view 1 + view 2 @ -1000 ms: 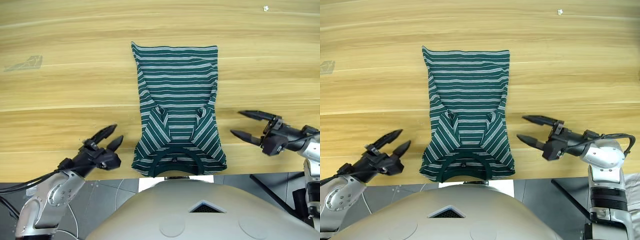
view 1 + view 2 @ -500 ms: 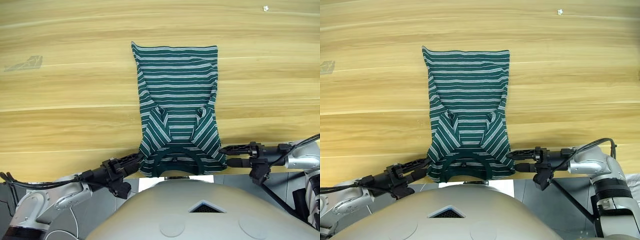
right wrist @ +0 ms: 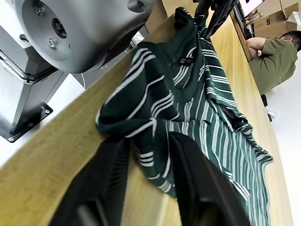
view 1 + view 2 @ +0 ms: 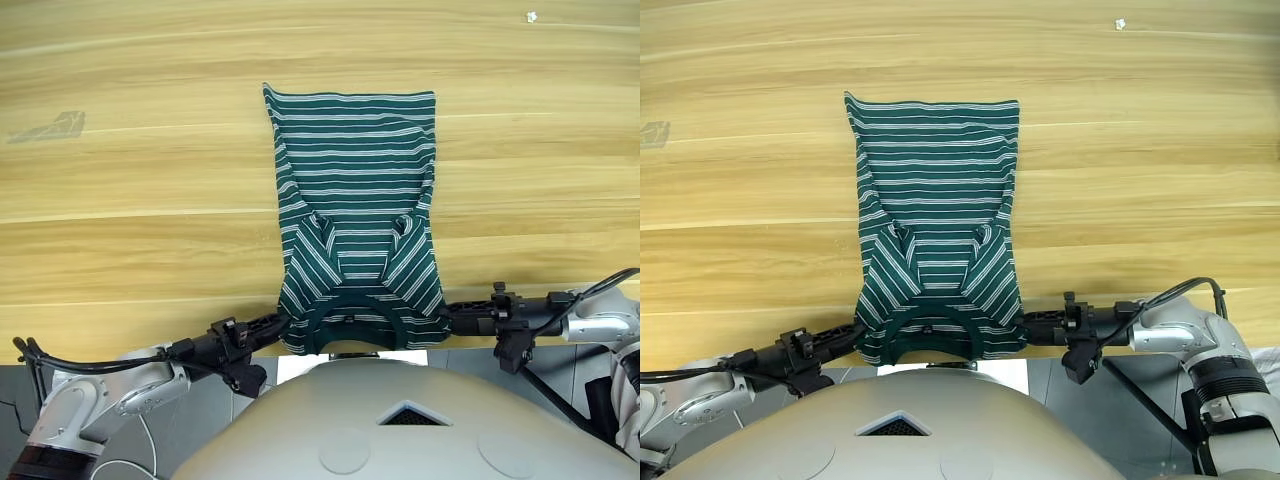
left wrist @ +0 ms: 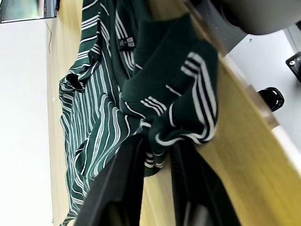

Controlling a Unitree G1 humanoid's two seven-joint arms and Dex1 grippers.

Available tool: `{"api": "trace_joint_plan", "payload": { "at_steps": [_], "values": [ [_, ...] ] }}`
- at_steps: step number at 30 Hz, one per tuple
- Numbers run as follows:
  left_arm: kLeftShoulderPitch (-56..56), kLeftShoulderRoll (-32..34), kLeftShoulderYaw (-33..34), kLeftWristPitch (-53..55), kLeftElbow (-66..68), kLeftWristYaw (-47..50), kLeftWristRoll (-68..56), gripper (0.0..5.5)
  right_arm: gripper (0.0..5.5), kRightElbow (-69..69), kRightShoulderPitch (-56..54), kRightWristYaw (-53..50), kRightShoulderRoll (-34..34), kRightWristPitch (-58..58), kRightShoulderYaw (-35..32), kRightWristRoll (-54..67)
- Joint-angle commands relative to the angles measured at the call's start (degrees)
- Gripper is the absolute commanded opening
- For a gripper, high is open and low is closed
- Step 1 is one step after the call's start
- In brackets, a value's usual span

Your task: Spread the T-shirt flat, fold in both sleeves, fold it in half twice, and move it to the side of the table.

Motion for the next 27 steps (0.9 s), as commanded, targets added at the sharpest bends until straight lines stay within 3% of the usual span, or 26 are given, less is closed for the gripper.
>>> {"api": "trace_joint_plan", "payload": {
  "at_steps": [1, 6, 10, 16, 21, 27],
  "values": [
    [-0.09, 1.57, -0.87, 3.3, 2.67, -3.15, 3.89, 0.36, 0.74, 0.35, -0.97, -1.42, -1.11, 1.39, 1.1, -1.03],
    [1.8, 2.72, 1.37, 5.97, 1.41, -6.02, -3.89, 0.0, 0.0, -2.3, 0.72, 2.1, -4.23, 11.69, 7.56, 9.61],
    [5.71, 4.08, 3.59, 12.85, -2.19, -13.72, -17.17, 0.0, 0.0, -15.06, 4.02, 14.75, -11.9, 36.92, 11.01, 36.87],
    [14.35, 6.48, 11.45, 26.09, -17.48, -26.57, -42.95, 0.0, 0.0, -29.42, 5.7, 26.95, -18.52, 66.66, 4.03, 65.93],
    [21.73, 6.02, 20.66, 35.61, -28.82, -36.61, -56.3, 0.0, 0.0, -36.63, 9.72, 31.98, -18.87, 78.91, -2.88, 74.82],
    [22.91, 3.2, 28.58, 38.94, -26.72, -44.37, -58.47, 0.0, 0.0, -42.47, 14.48, 35.8, -18.51, 86.74, -10.75, 77.0]
  ]
}}
